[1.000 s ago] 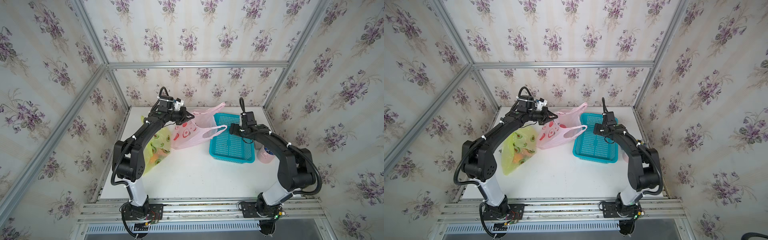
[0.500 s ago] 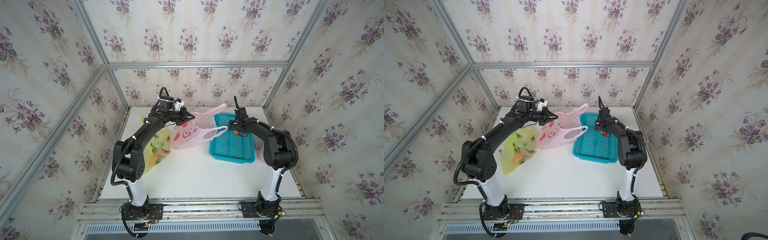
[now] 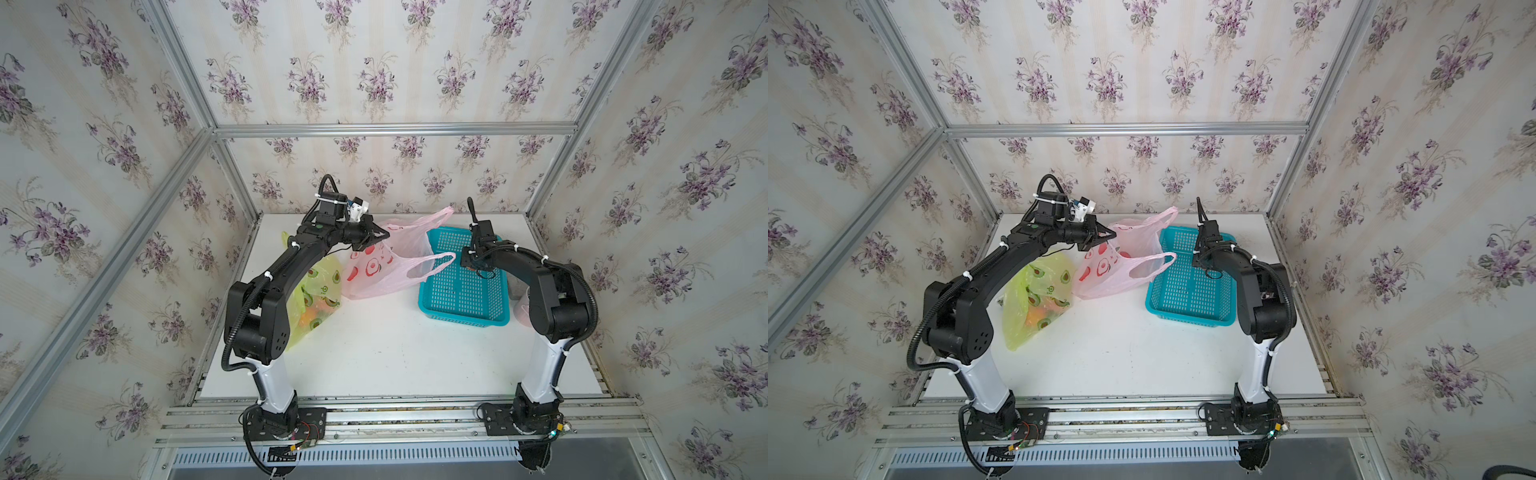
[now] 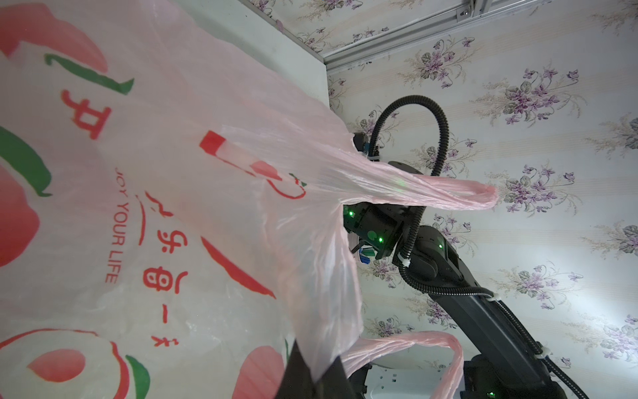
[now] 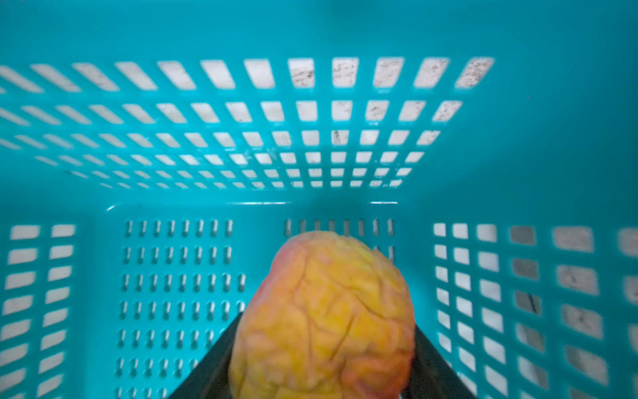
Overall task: Place the peach into a plastic bag & tie a knot
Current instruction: Pick up the peach from the basket, then place the peach in the plastic bag.
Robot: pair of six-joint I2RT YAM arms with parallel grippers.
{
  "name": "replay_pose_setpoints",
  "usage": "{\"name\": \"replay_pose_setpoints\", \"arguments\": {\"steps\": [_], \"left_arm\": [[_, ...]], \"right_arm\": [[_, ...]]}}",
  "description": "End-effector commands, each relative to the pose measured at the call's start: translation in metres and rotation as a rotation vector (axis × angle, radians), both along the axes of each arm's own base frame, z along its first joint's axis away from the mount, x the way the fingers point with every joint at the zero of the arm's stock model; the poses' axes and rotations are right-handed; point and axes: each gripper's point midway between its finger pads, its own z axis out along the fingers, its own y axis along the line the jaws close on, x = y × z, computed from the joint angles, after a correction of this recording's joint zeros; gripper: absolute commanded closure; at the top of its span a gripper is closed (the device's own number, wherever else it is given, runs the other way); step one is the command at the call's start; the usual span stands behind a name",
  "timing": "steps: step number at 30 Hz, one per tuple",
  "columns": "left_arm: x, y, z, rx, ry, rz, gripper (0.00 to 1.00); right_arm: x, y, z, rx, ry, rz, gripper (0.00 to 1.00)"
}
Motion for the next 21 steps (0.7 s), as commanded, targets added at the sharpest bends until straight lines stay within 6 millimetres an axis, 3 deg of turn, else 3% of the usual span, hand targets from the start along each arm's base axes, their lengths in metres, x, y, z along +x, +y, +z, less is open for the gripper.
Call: {"name": "replay_pose_setpoints", "arguments": {"steps": [1,6,13,18,21], "left_arm": [[0.0,-0.001,0.008,-0.015,-0.022,-0.009,1.0],[0.001,-0.001,0.009,-0.017,-0.024,-0.007,1.0],[-0.001,-0.001,0.009,-0.016,-0.021,-0.009,1.0],[-0.003,-0.001,0.007,-0.013,-0.017,-0.006,1.0],[-0.005,-0.001,0.008,-0.013,-0.017,-0.007,1.0]], "right_arm": [[-0.003,0.014,0.023,0.096,-0.066,0.025,0.48],[-0.038,0.033,0.049,0.239,-0.101,0.086,0.52],[-0.087,0.093,0.121,0.498,-0.191,0.295,0.54],[-0.091,0.143,0.163,0.647,-0.237,0.411,0.54],[-0.083,0.177,0.168,0.696,-0.208,0.477,0.52]]}}
